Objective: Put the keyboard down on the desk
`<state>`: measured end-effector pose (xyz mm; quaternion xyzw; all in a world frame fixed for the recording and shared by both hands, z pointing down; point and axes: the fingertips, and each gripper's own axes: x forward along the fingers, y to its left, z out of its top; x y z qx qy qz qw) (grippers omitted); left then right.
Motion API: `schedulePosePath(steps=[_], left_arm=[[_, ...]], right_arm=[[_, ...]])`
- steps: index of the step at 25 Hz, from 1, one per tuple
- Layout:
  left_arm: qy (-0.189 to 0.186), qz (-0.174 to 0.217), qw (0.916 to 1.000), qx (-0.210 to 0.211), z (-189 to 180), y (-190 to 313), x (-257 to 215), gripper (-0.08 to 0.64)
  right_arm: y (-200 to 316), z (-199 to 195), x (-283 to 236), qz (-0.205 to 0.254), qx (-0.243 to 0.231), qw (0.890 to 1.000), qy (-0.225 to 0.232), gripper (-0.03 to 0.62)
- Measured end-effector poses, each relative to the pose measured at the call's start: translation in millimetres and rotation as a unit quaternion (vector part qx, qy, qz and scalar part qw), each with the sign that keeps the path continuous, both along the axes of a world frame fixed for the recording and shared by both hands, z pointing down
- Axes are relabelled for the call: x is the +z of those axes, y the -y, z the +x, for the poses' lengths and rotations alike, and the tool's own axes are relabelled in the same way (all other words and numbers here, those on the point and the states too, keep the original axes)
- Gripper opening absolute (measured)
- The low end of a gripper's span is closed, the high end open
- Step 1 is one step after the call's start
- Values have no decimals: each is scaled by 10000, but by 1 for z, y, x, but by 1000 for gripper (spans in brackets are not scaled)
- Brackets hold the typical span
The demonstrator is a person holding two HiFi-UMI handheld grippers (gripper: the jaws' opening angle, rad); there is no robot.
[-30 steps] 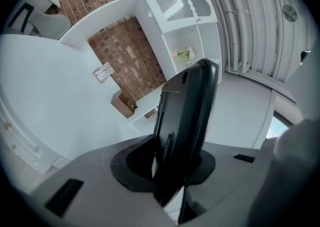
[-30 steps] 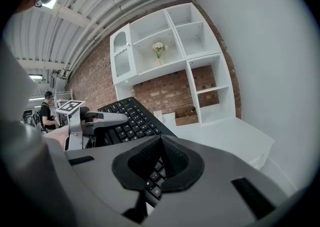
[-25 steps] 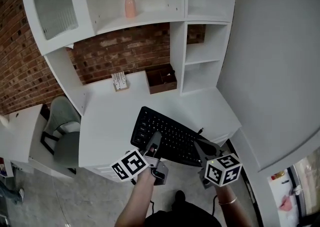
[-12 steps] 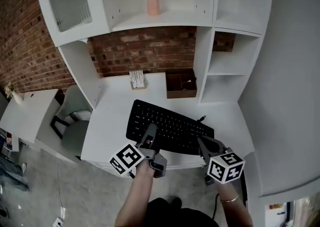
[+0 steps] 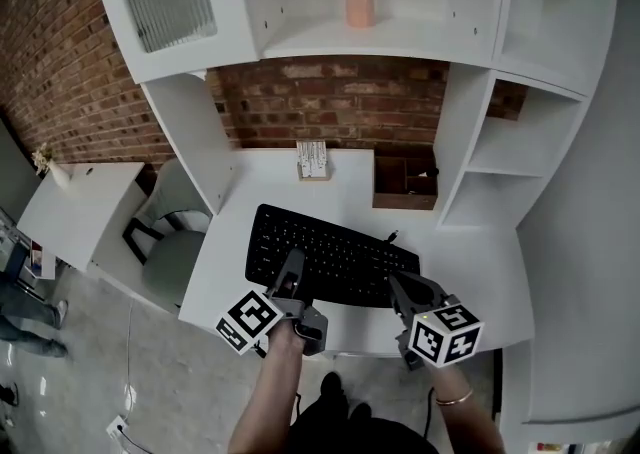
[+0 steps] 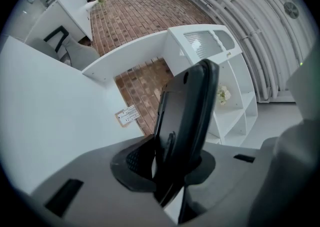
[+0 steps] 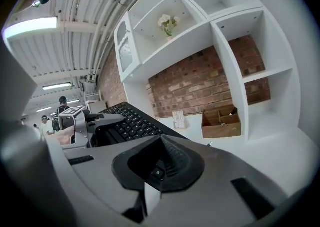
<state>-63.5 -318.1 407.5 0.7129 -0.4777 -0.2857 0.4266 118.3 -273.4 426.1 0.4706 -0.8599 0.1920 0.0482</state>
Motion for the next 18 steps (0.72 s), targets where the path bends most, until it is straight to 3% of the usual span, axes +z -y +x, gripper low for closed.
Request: schedulePosePath(steps=[8,18], left_arm=[[-312,-314,9988,-201,-38,41,35,78],[-650,-866,9938,-237,-59,72,94,78]], right_arm=[[45,-27,19,-195,-133,9997,-36,5],[75,-42,49,-552,-124,9983,-141,5]])
